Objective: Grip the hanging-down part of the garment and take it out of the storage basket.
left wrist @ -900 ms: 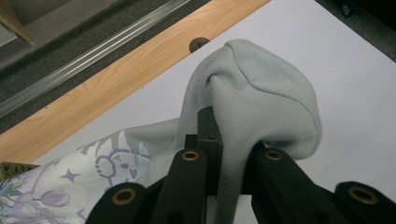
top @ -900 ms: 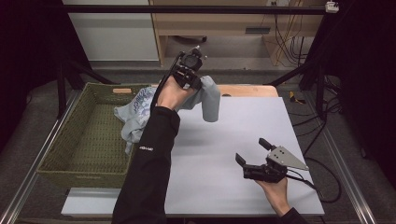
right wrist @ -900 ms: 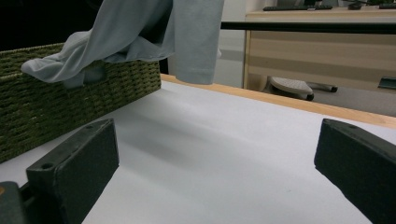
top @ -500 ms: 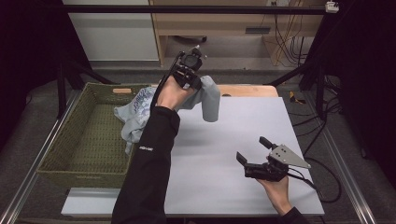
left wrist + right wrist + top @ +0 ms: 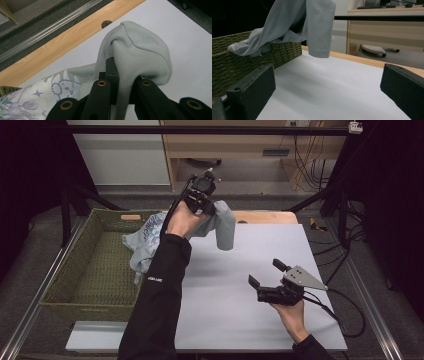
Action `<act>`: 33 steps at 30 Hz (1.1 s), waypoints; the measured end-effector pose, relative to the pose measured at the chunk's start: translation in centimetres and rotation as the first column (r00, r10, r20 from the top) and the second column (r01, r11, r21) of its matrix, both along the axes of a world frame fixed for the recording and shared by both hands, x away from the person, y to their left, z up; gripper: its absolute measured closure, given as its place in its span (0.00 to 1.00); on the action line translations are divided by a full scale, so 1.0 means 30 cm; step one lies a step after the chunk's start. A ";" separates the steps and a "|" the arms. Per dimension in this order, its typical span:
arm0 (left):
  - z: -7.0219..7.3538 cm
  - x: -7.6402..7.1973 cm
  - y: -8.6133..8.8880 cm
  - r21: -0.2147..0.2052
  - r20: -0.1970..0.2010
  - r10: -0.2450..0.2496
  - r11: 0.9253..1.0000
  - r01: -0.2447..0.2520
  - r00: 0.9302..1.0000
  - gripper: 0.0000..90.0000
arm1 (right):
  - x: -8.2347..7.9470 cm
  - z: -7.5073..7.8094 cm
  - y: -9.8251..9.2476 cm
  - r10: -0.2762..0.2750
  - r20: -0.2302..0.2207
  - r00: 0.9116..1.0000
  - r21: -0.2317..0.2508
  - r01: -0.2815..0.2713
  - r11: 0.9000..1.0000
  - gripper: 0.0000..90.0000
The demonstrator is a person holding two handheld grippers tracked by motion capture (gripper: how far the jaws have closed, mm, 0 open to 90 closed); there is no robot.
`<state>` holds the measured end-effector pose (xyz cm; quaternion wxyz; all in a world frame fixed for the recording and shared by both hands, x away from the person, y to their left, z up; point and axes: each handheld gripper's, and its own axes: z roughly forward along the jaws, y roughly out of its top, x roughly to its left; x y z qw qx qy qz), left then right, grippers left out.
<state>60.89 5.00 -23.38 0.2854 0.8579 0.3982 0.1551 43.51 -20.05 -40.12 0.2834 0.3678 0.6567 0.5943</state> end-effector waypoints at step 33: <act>0.038 -0.019 0.021 0.020 0.001 0.014 1.000 -0.014 1.000 0.94 | 0.152 0.057 0.327 0.138 0.008 0.990 -0.012 -0.138 0.990 0.01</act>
